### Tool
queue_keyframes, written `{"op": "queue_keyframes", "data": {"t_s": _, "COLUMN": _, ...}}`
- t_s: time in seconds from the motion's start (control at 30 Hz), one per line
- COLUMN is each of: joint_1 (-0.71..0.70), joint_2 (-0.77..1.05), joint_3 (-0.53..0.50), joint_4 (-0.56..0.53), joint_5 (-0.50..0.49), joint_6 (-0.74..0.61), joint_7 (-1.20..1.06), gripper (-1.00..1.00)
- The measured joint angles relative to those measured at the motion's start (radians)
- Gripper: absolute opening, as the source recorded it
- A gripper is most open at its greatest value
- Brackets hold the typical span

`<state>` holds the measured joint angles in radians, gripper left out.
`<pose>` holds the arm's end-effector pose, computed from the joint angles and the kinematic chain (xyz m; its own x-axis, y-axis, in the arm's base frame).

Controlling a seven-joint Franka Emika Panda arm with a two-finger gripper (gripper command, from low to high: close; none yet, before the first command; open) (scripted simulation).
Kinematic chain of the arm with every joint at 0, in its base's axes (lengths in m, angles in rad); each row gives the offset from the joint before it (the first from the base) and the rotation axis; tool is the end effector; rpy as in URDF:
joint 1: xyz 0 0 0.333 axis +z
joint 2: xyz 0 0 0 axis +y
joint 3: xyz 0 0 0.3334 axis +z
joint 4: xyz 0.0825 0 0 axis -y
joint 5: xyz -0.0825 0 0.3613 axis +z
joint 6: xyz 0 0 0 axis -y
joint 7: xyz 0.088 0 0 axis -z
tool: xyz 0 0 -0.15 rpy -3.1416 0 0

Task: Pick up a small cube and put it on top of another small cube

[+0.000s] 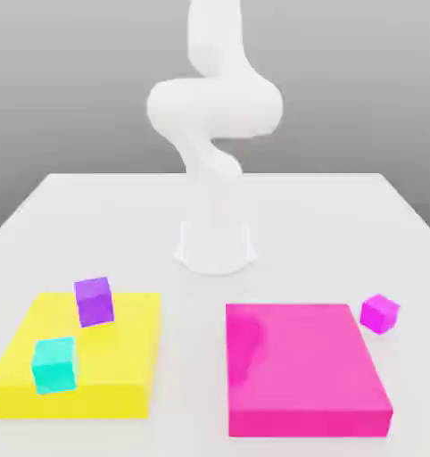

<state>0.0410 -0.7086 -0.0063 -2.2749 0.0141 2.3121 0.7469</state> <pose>0.3728 0.0128 0.6735 0.5636 -0.6683 0.4855 -0.4724 -0.7429 -0.4743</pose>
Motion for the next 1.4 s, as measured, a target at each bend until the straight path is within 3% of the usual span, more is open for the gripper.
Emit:
{"op": "queue_keyframes", "data": {"t_s": 0.6, "joint_1": 0.219, "joint_2": 0.659, "joint_3": 0.052, "joint_4": 0.181, "joint_5": 0.070, "joint_6": 0.087, "joint_7": -0.359, "gripper": 0.00}}
{"op": "queue_keyframes", "data": {"t_s": 1.13, "joint_1": 0.385, "joint_2": 1.236, "joint_3": 0.119, "joint_4": 0.339, "joint_5": -0.097, "joint_6": 0.168, "joint_7": -0.527, "gripper": 0.00}}
{"op": "queue_keyframes", "data": {"t_s": 1.27, "joint_1": 0.409, "joint_2": 1.381, "joint_3": 0.105, "joint_4": 0.376, "joint_5": -0.127, "joint_6": 0.255, "joint_7": -0.524, "gripper": 0.00}}
{"op": "queue_keyframes", "data": {"t_s": 1.3, "joint_1": 0.411, "joint_2": 1.401, "joint_3": 0.103, "joint_4": 0.381, "joint_5": -0.130, "joint_6": 0.270, "joint_7": -0.523, "gripper": -1.00}}
{"op": "queue_keyframes", "data": {"t_s": 1.4, "joint_1": 0.411, "joint_2": 1.401, "joint_3": 0.103, "joint_4": 0.381, "joint_5": -0.129, "joint_6": 0.269, "joint_7": -0.524, "gripper": -1.00}}
